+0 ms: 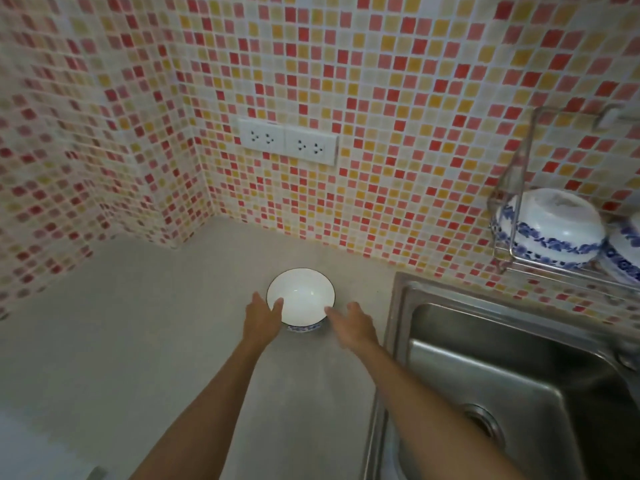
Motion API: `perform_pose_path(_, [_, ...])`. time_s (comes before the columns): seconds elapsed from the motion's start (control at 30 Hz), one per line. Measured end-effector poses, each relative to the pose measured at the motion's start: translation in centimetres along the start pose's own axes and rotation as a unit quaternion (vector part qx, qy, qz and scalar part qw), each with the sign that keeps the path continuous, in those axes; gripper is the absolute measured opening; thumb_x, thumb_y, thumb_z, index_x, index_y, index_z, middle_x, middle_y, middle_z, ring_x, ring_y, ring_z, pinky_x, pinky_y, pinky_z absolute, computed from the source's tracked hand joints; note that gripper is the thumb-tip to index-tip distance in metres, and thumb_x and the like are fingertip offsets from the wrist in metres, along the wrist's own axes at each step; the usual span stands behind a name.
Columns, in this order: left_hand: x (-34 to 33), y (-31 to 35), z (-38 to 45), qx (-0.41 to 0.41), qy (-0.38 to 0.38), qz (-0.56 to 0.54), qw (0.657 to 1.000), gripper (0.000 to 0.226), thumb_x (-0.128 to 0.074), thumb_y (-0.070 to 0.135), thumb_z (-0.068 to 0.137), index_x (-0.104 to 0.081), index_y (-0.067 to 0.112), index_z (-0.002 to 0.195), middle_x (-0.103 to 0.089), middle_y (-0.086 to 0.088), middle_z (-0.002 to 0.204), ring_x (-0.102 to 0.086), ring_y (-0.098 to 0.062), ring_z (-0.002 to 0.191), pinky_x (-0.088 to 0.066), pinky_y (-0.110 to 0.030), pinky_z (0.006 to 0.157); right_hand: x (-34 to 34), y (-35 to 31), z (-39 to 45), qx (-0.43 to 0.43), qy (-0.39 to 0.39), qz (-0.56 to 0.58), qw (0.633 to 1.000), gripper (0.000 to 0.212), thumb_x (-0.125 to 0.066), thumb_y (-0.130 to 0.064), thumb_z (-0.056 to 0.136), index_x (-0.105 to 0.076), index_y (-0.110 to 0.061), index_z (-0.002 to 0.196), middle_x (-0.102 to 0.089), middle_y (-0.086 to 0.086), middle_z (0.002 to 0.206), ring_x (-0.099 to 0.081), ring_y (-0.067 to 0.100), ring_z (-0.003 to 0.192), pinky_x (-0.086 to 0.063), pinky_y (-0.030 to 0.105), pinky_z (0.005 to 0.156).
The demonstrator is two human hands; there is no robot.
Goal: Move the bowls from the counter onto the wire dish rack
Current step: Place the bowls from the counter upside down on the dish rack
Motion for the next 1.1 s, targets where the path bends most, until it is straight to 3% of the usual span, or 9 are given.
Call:
perform_pose_path(0.2, [-0.9, 0.0, 2.2, 0.039, -0.026, -0.048, 0.998, 0.049, -0.052, 0.018, 0.093, -0.038, -0.001, 0.136, -0.051, -0.025, 0.134, -0.049, -0.040, 0.121, -0.040, -0.040, 0.097, -2.7, -0.6, 2.7, -0.047, -0.033, 0.057, 0.997, 0.046, -0.058, -0.039, 0.084, -0.049, -0.007, 0.117, -0.065, 0.016, 0.112, -0.070, 0.032, 0.076, -0.059, 0.039, 0.067])
perform_pose_path(0.3, [-0.8, -0.1, 2.1, 0.045, -0.035, -0.099, 0.994, 0.056, -0.045, 0.014, 0.076, -0.045, 0.006, 0.132, -0.055, -0.022, 0.129, -0.051, -0.038, 0.116, -0.043, -0.039, 0.095, -3.2, -0.9, 2.8, -0.058, -0.076, 0.107, 0.990, 0.036, -0.044, -0.019, 0.086, -0.048, -0.007, 0.121, -0.071, 0.021, 0.097, -0.063, 0.020, 0.050, -0.049, 0.023, 0.041])
perform_pose_path(0.4, [-1.1, -0.2, 1.8, 0.014, -0.018, -0.135, 0.991, 0.061, -0.039, 0.020, 0.067, -0.051, 0.011, 0.127, -0.059, -0.016, 0.123, -0.054, -0.033, 0.108, -0.045, -0.037, 0.090, -3.1, -0.5, 2.7, -0.047, -0.074, 0.126, 0.988, 0.040, -0.040, -0.016, 0.086, -0.045, -0.010, 0.124, -0.072, 0.020, 0.091, -0.063, 0.020, 0.049, -0.049, 0.024, 0.044])
perform_pose_path(0.53, [-2.1, 1.4, 0.3, 0.014, -0.056, -0.242, 0.968, 0.039, -0.054, 0.017, 0.091, -0.043, 0.021, 0.128, -0.054, -0.007, 0.121, -0.054, -0.032, 0.111, -0.049, -0.046, 0.093, -1.0, 0.7, 1.1, -0.013, -0.044, 0.146, 0.988, 0.042, -0.039, -0.014, 0.086, -0.044, -0.013, 0.128, -0.071, 0.017, 0.091, -0.067, 0.022, 0.057, -0.053, 0.026, 0.050])
perform_pose_path(0.63, [-2.6, 3.8, -1.9, 0.050, -0.110, -0.370, 0.921, 0.036, -0.052, 0.037, 0.094, -0.036, 0.030, 0.125, -0.048, -0.002, 0.125, -0.053, -0.030, 0.111, -0.052, -0.055, 0.088, 2.0, 0.9, -0.8, 0.030, -0.018, 0.146, 0.989, 0.042, -0.039, -0.014, 0.086, -0.045, -0.013, 0.128, -0.071, 0.016, 0.085, -0.068, 0.023, 0.061, -0.058, 0.032, 0.056])
perform_pose_path(0.73, [-2.8, 6.5, -4.5, 0.008, -0.140, -0.424, 0.895, 0.045, -0.046, 0.059, 0.089, -0.040, 0.038, 0.128, -0.050, -0.002, 0.133, -0.054, -0.032, 0.115, -0.051, -0.064, 0.082, 5.9, 0.9, -3.4, 0.078, 0.011, 0.151, 0.985, 0.036, -0.043, -0.018, 0.093, -0.045, -0.012, 0.128, -0.072, 0.014, 0.088, -0.070, 0.021, 0.068, -0.060, 0.035, 0.065])
perform_pose_path(0.87, [-2.8, 10.7, -8.6, -0.066, -0.202, -0.465, 0.859, 0.060, -0.044, 0.076, 0.078, -0.048, 0.046, 0.130, -0.056, -0.003, 0.134, -0.057, -0.034, 0.117, -0.050, -0.068, 0.081, 13.1, 0.8, -7.8, 0.178, 0.127, 0.131, 0.967, 0.043, -0.053, -0.039, 0.096, -0.046, -0.024, 0.135, -0.066, -0.004, 0.113, -0.064, 0.011, 0.095, -0.054, 0.031, 0.084])
perform_pose_path(0.93, [-2.9, 12.8, -10.6, -0.090, -0.199, -0.472, 0.854, 0.058, -0.039, 0.076, 0.080, -0.050, 0.046, 0.128, -0.058, 0.000, 0.132, -0.058, -0.030, 0.116, -0.051, -0.064, 0.085, 17.6, 1.2, -9.5, 0.221, 0.224, 0.092, 0.945, 0.041, -0.052, -0.040, 0.096, -0.051, -0.023, 0.133, -0.063, -0.010, 0.107, -0.061, 0.006, 0.093, -0.048, 0.021, 0.078])
perform_pose_path(1.1, [-3.7, 17.3, -15.6, -0.142, -0.183, -0.488, 0.842, 0.050, -0.023, 0.066, 0.091, -0.049, 0.046, 0.129, -0.062, 0.006, 0.126, -0.061, -0.025, 0.113, -0.054, -0.054, 0.086, 28.0, 3.8, -13.0, 0.321, 0.452, 0.020, 0.832, 0.031, -0.052, -0.026, 0.098, -0.064, -0.011, 0.123, -0.070, 0.005, 0.114, -0.063, 0.017, 0.102, -0.049, 0.024, 0.086])
Point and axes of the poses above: each hand's wrist, its own z-axis towards the middle knuckle, its own x-axis out of the back of the hand, y = z × x, the point moved 1 cm from there along z, towards the middle knuckle
